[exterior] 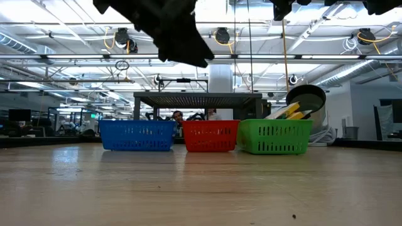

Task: Pick & Place Office Desk Supplies
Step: Put the red bin on the shelf

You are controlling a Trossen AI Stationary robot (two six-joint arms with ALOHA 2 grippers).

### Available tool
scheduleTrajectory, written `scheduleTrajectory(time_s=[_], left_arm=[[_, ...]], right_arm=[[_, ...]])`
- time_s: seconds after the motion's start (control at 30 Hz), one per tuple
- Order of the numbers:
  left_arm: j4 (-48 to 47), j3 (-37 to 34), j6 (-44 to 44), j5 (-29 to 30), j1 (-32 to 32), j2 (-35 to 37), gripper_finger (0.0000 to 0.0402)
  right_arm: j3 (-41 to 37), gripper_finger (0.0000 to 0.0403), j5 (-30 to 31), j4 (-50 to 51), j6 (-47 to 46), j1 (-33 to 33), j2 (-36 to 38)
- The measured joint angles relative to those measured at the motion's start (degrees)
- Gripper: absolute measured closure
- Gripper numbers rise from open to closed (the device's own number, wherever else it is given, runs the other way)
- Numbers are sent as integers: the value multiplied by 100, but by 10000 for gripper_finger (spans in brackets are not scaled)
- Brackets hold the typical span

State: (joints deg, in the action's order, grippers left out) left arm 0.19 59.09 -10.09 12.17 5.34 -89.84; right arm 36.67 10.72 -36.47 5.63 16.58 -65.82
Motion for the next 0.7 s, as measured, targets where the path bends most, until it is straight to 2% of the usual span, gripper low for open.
scheduleTrajectory(time_s=[0.1, 0.2, 0.3, 0.53, 0.7], left_arm=[[-33, -2, 468, 666, 109, -177, 187], [-85, 24, 443, 629, 125, -381, 187], [-554, 230, 117, 450, 123, -532, 184], [-2901, 1586, -11, 395, 66, -872, 183], [-4478, 2580, -103, -12, -155, -1410, 183]], right_arm=[[-1, 305, -1, -4, -34, 0, 0], [-2, 307, -2, -8, -38, 0, 0], [-2, 309, -1, -7, -39, -2, 0], [-2, 308, 0, -11, -40, -7, 0], [-2, 309, 0, 17, -42, -7, 34]])
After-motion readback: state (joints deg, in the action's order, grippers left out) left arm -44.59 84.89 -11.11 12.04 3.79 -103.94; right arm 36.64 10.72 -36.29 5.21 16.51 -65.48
